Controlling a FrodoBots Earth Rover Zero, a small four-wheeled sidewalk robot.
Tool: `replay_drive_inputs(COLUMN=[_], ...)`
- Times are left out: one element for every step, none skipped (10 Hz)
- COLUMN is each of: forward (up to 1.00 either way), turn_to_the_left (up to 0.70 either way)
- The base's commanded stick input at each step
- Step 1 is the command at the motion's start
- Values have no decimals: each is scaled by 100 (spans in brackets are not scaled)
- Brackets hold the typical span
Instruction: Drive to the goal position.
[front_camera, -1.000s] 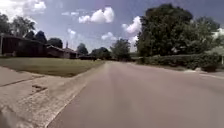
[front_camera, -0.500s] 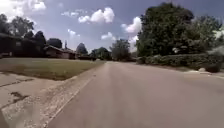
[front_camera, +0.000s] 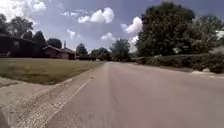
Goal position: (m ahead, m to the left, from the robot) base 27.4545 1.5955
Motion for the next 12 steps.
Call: replay_drive_inputs(forward=[100,100,100,100,100,100,100,100,100,100,100,100], turn_to_the_left=[0,0,0,0,0,0,0,0,0,0,0,0])
